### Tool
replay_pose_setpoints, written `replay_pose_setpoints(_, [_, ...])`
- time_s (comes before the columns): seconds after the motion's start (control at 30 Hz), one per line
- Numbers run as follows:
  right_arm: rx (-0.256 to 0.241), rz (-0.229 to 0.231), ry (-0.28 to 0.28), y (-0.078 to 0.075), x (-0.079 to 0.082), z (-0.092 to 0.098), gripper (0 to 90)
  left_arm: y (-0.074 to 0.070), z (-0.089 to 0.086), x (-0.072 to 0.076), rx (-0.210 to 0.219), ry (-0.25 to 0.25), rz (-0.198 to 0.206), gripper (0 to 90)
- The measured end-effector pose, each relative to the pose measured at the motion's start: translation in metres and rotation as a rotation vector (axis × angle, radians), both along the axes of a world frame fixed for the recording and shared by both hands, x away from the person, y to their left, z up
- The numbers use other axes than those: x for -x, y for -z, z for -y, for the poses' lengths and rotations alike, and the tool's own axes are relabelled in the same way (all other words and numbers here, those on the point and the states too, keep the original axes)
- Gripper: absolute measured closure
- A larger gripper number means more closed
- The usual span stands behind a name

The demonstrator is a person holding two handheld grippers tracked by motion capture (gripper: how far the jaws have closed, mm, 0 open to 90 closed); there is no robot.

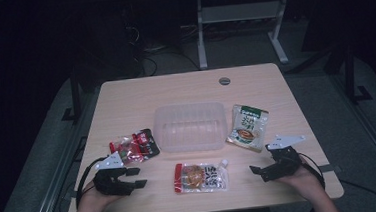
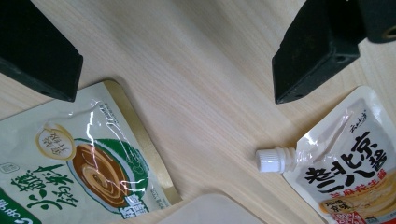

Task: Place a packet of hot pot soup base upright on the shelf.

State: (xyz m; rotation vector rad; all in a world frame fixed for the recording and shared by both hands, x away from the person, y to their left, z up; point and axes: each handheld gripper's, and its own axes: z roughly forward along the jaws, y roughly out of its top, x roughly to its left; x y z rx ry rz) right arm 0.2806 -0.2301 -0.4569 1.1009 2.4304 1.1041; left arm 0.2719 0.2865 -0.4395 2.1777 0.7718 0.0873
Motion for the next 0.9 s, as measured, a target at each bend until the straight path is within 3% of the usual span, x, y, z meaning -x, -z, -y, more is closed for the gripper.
replay_pose_setpoints(0.57, [-0.009,0.003,0.037,0.003,-0.002,0.002,1.5,-0.017,-0.018,-0.013,0.033,-0.097,0.013,88.9])
replay_pose_setpoints(0.73, [-0.008,0.009,0.036,0.002,-0.002,0.002,1.5,-0.022,-0.02,-0.016,0.032,-0.114,0.022,89.6])
replay_pose_setpoints(0.77, [-0.008,0.013,0.032,0.002,-0.002,0.001,1.5,-0.025,-0.02,-0.018,0.018,-0.119,0.042,89.6])
replay_pose_setpoints(0.9, [-0.003,0.02,0.019,0.0,0.0,-0.002,1.5,-0.026,-0.021,-0.022,0.008,-0.14,0.056,89.7])
